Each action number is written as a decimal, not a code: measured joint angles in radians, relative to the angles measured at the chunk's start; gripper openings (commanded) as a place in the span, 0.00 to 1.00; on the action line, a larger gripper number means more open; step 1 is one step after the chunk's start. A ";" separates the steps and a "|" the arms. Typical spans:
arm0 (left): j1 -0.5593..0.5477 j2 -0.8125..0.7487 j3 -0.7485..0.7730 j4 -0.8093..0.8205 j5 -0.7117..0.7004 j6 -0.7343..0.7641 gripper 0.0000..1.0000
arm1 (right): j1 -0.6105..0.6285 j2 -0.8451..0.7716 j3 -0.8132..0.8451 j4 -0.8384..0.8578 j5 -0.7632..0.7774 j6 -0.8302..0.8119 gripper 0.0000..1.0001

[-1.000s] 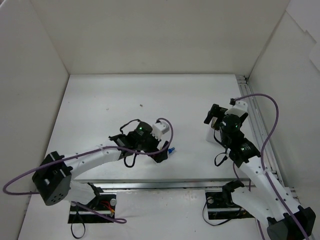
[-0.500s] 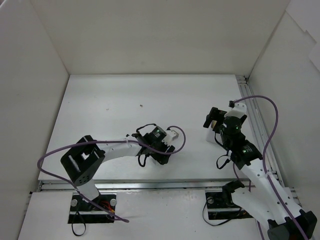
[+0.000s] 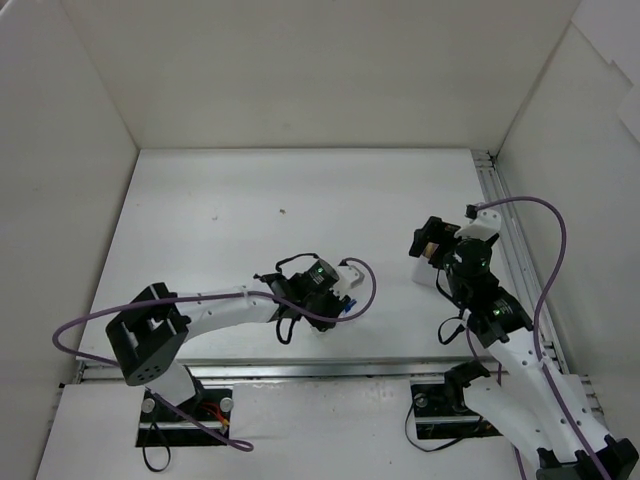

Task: Sort the stationery into containers
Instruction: Pick up the pen from the center of the board, then place the pen in the storage box.

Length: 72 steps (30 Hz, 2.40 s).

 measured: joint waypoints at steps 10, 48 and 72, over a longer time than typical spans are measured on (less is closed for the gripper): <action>-0.013 -0.256 -0.015 0.042 -0.195 0.025 0.00 | 0.000 0.005 0.009 -0.063 -0.213 0.002 0.98; -0.012 -0.216 0.088 0.245 -0.243 0.132 0.12 | 0.171 0.351 -0.004 0.371 -0.566 0.340 0.07; 0.171 -0.431 -0.114 0.235 -0.295 -0.037 1.00 | 0.028 -0.049 0.105 -0.126 0.380 0.128 0.00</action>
